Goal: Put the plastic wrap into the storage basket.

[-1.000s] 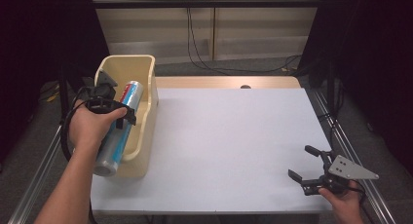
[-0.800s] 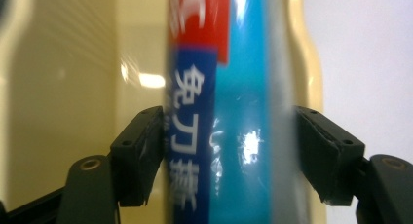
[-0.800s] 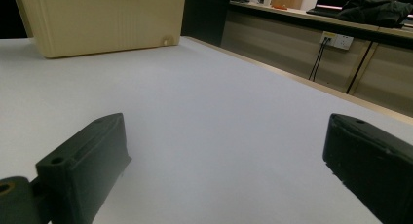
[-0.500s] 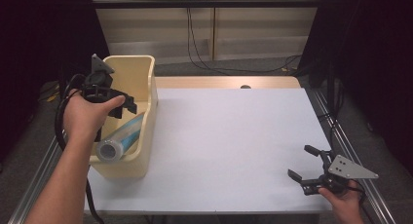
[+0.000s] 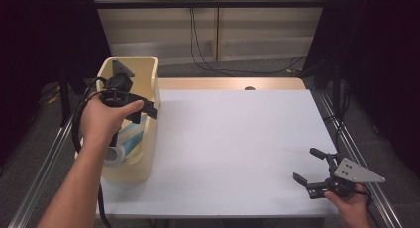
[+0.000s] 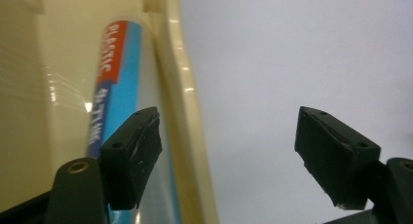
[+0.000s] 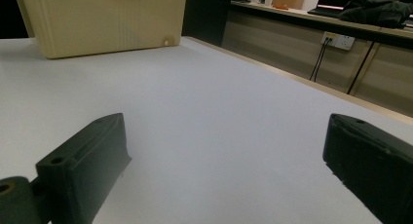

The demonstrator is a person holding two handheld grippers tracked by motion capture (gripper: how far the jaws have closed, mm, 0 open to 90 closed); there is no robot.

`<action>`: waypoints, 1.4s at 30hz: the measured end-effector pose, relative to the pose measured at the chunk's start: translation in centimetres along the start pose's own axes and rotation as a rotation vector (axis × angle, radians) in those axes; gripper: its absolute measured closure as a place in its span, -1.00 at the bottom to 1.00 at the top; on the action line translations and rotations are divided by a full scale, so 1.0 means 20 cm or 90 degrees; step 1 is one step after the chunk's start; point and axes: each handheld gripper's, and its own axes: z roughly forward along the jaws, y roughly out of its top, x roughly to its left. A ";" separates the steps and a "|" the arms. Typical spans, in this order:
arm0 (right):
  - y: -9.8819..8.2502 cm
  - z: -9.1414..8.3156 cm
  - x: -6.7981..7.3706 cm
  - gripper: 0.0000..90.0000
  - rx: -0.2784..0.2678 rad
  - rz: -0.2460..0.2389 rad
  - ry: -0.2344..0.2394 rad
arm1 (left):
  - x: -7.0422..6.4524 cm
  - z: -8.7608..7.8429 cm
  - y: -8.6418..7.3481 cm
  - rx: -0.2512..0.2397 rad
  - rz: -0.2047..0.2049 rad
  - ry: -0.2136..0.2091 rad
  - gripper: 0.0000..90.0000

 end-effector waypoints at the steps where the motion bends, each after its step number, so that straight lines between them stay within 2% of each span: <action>1: 0.00 0.00 0.00 -0.96 -0.001 0.002 -0.001 | -0.01 0.01 0.00 -0.001 0.004 -0.004 -0.47; 13: 0.00 -0.01 0.01 -0.95 0.000 -0.003 -0.001 | -0.13 0.09 -0.01 -0.004 0.053 -0.025 -0.53; 14: 0.00 0.00 0.01 -0.95 -0.002 0.004 -0.001 | -0.15 0.10 -0.02 -0.004 0.051 -0.029 -0.53; 15: 0.00 0.00 0.01 -0.95 -0.001 0.004 -0.001 | -0.16 0.11 -0.02 -0.001 0.062 -0.030 -0.53; 31: 0.01 0.02 0.00 -0.95 -0.005 0.003 0.011 | -0.30 0.22 -0.08 0.002 0.104 -0.069 -0.56; 36: 0.01 0.02 0.00 -0.95 -0.007 0.002 0.008 | -0.35 0.28 -0.11 0.008 0.121 -0.078 -0.58; 37: 0.01 0.02 0.01 -0.95 -0.006 0.005 0.008 | -0.36 0.30 -0.11 0.011 0.132 -0.080 -0.58; 42: 0.01 0.02 0.01 -0.95 -0.006 0.002 0.012 | -0.38 0.36 -0.14 0.014 0.133 -0.089 -0.61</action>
